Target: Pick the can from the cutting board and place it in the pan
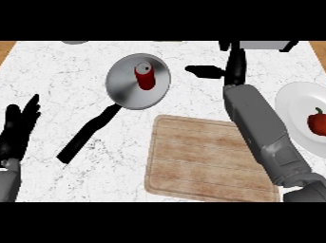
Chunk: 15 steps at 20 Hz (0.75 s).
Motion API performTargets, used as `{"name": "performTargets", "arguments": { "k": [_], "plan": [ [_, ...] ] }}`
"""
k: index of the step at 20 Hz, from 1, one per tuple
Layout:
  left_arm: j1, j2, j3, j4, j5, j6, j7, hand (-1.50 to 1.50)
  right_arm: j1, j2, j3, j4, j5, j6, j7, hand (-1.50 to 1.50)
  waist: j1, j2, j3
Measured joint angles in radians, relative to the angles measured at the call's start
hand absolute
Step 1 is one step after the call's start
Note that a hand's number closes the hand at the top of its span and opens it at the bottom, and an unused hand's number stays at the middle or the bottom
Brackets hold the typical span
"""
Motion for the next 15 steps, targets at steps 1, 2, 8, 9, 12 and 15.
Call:
{"name": "performTargets", "arguments": {
  "k": [1,2,8,9,12,15],
  "plan": [
    [0.005,0.0,0.006,0.009,-0.001,0.002,-0.009,0.0,0.026,-0.019,-0.001,-0.014,-0.004,0.033,-0.013,-1.5,-0.007,-0.002,0.0],
    [0.023,0.002,0.011,0.003,-0.001,0.001,-0.017,0.0,0.045,-0.038,-0.003,-0.032,-0.009,0.062,-0.013,-1.5,-0.011,-0.003,0.0],
    [0.053,0.006,0.03,-0.023,-0.005,-0.004,-0.008,0.0,0.162,-0.143,0.025,-0.174,-0.008,0.215,0.048,-1.5,-0.029,-0.01,-0.001],
    [0.04,0.007,0.034,-0.021,-0.004,-0.005,0.006,0.0,0.193,-0.153,0.034,-0.212,-0.006,0.231,0.058,-1.5,-0.033,-0.011,-0.001],
    [0.057,0.001,0.036,-0.043,-0.009,-0.004,0.013,0.0,0.278,-0.21,0.043,-0.326,-0.014,0.302,0.091,-1.5,-0.036,-0.012,-0.001],
    [0.044,-0.003,0.043,-0.023,-0.018,-0.003,0.002,0.0,0.378,-0.25,0.05,-0.452,-0.018,0.342,0.12,-1.5,-0.038,-0.011,-0.001]
  ]
}}
